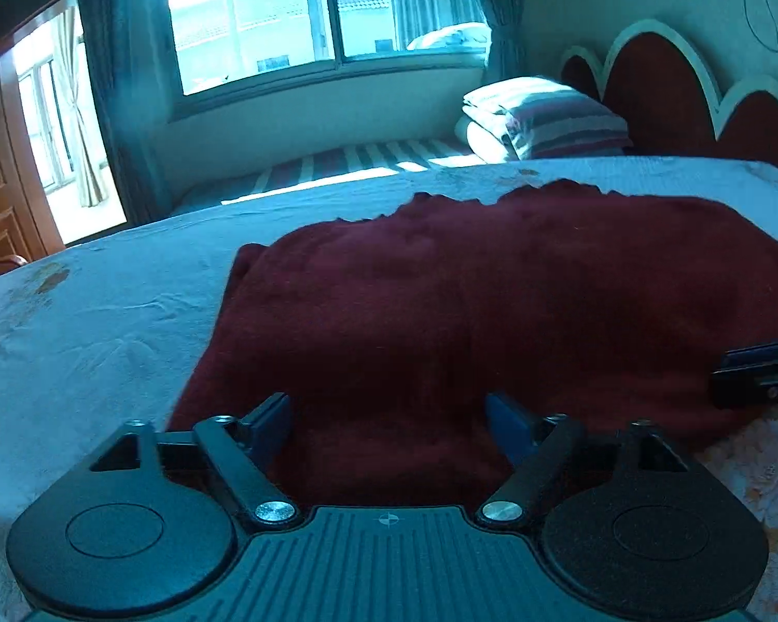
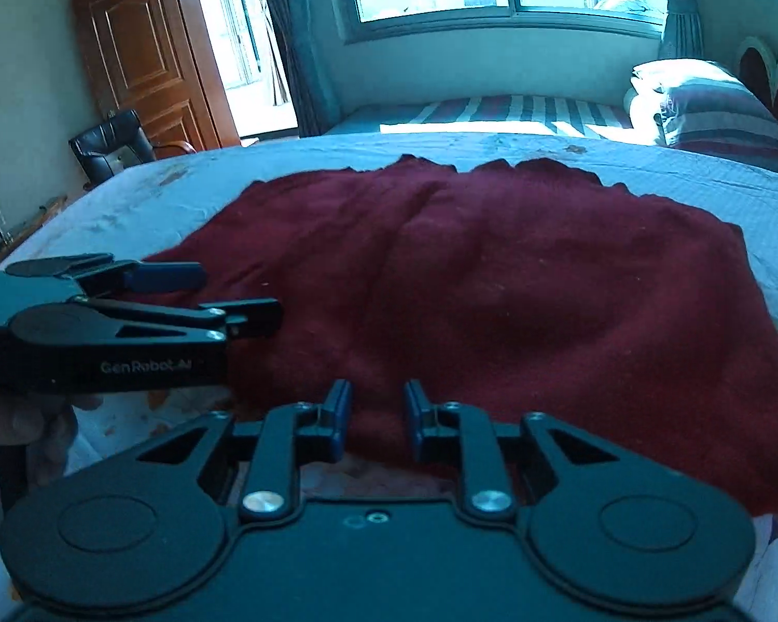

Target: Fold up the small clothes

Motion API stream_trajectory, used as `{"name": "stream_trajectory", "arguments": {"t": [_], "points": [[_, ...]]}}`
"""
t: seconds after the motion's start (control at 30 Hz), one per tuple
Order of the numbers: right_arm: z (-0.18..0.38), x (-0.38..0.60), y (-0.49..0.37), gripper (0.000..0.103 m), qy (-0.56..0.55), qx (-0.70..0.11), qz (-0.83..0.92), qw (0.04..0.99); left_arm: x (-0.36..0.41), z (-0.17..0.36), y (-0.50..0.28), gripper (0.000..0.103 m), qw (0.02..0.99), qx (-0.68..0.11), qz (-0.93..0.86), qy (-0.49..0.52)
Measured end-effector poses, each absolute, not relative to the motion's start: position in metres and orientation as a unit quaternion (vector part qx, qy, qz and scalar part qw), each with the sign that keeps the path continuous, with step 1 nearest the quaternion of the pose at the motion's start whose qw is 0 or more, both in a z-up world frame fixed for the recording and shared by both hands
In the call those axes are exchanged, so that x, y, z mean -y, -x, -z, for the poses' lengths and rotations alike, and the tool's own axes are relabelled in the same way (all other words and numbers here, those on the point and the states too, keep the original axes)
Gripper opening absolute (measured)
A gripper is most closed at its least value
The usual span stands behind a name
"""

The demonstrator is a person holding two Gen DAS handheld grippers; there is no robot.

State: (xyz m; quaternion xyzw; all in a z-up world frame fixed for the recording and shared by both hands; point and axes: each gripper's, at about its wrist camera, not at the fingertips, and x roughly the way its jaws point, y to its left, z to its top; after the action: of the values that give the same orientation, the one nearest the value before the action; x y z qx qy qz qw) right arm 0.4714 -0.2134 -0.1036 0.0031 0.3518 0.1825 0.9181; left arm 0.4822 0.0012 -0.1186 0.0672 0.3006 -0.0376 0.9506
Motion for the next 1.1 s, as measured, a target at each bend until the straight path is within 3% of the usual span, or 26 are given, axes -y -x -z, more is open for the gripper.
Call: {"name": "stream_trajectory", "arguments": {"t": [0.03,0.17,0.23,0.37,0.4,0.43,0.47,0.6,0.73,0.8,0.9,1.1], "points": [[0.102,0.221,-0.47,0.017,0.007,-0.352,-0.157,0.923,-0.02,0.119,-0.483,0.1,0.949,-0.31,0.036,-0.031],[0.103,0.285,-0.459,0.016,0.0,-0.352,-0.064,0.934,-0.043,0.119,-0.478,0.103,0.948,-0.309,0.03,-0.066],[0.103,0.313,-0.456,0.0,-0.022,-0.354,-0.057,0.933,-0.052,0.116,-0.481,0.103,0.948,-0.313,0.015,-0.061],[0.099,0.322,-0.462,0.0,-0.026,-0.366,-0.061,0.928,-0.063,0.107,-0.479,0.102,0.951,-0.302,-0.019,-0.056],[0.095,0.319,-0.46,0.01,-0.012,-0.362,-0.059,0.93,-0.06,0.098,-0.481,0.102,0.956,-0.289,-0.021,-0.055],[0.089,0.316,-0.456,0.033,-0.001,-0.349,-0.048,0.936,-0.056,0.092,-0.48,0.102,0.958,-0.28,-0.01,-0.054],[0.082,0.314,-0.453,0.036,0.003,-0.328,-0.044,0.943,-0.046,0.082,-0.485,0.102,0.962,-0.267,0.018,-0.05],[0.071,0.298,-0.48,0.031,-0.015,-0.318,-0.074,0.945,0.004,0.07,-0.516,0.102,0.958,-0.26,0.113,-0.047],[0.08,0.265,-0.519,0.029,-0.002,-0.326,-0.105,0.94,0.053,0.092,-0.556,0.102,0.935,-0.299,0.163,-0.098],[0.089,0.254,-0.534,0.038,0.016,-0.339,-0.121,0.933,0.059,0.107,-0.564,0.103,0.929,-0.311,0.156,-0.127],[0.101,0.263,-0.537,0.056,0.062,-0.342,-0.114,0.931,0.029,0.111,-0.572,0.103,0.932,-0.323,0.15,-0.066],[0.101,0.338,-0.53,0.053,0.025,-0.348,-0.077,0.934,-0.003,0.114,-0.574,0.103,0.935,-0.322,0.129,-0.071]]}}
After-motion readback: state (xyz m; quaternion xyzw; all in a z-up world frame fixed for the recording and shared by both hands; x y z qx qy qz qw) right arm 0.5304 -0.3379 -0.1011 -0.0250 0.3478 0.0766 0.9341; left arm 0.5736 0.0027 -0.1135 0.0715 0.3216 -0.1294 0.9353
